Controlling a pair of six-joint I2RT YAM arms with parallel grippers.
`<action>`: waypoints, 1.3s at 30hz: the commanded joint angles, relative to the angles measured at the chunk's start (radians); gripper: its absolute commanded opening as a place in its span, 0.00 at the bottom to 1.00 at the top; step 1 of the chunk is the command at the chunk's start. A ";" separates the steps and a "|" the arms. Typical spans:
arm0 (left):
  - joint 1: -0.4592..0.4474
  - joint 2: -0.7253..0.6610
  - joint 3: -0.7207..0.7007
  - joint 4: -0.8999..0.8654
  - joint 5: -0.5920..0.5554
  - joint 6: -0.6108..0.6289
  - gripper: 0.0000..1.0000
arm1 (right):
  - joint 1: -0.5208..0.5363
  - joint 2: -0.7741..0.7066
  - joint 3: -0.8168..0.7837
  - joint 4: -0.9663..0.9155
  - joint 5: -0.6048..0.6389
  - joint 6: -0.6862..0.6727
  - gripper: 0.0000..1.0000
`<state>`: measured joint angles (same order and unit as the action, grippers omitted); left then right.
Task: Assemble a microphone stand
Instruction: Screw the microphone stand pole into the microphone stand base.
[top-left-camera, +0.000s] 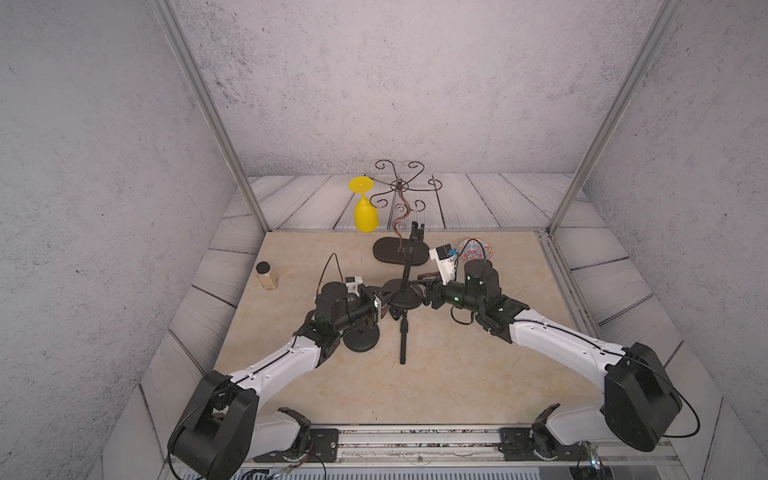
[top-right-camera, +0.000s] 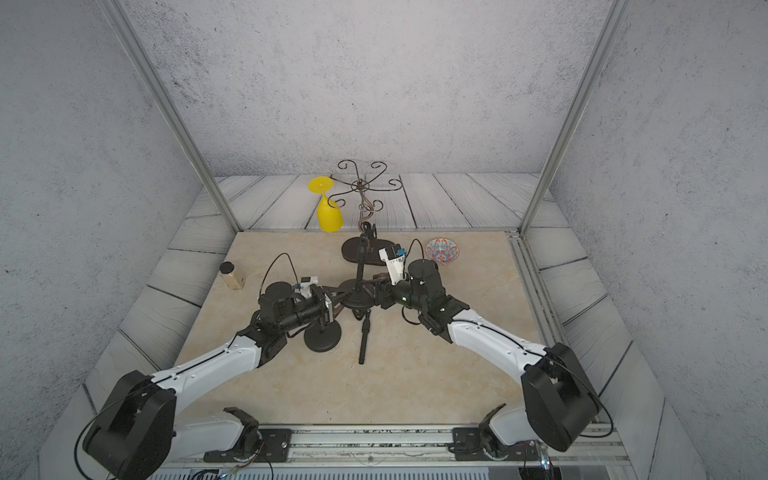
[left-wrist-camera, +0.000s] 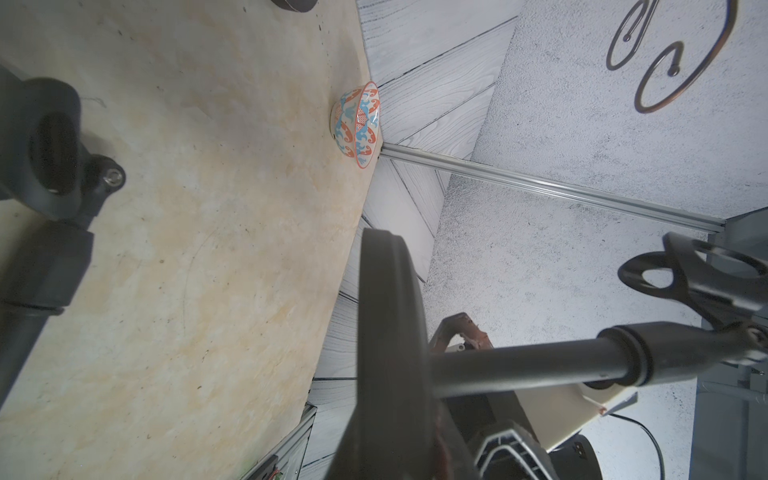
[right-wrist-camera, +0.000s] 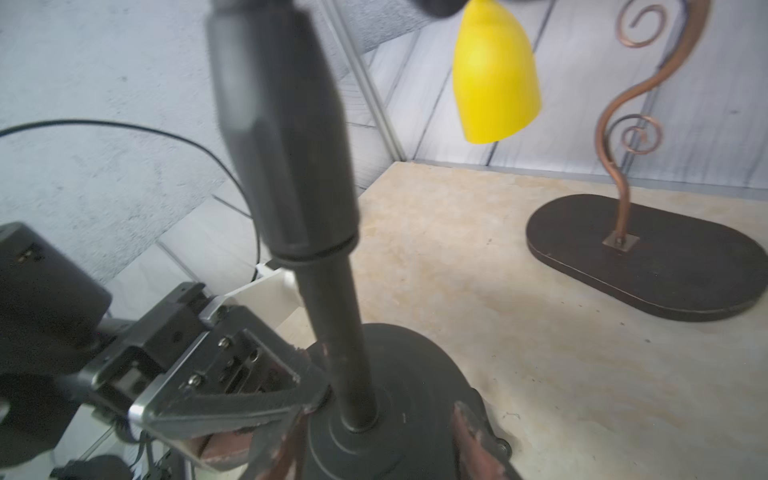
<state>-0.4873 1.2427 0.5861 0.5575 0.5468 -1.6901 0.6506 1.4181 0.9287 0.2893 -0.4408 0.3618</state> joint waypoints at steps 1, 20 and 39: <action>-0.004 -0.043 0.024 0.077 0.016 0.017 0.00 | 0.000 0.055 0.039 -0.021 -0.190 -0.161 0.54; -0.004 -0.058 0.034 0.043 0.019 0.034 0.00 | -0.039 0.184 0.097 0.106 -0.194 -0.047 0.01; -0.004 -0.051 0.017 0.056 0.013 0.033 0.00 | 0.354 0.137 0.282 -0.260 0.761 0.345 0.23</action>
<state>-0.4759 1.2179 0.5858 0.4969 0.4961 -1.6711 0.9829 1.5898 1.2156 -0.0448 0.3664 0.6964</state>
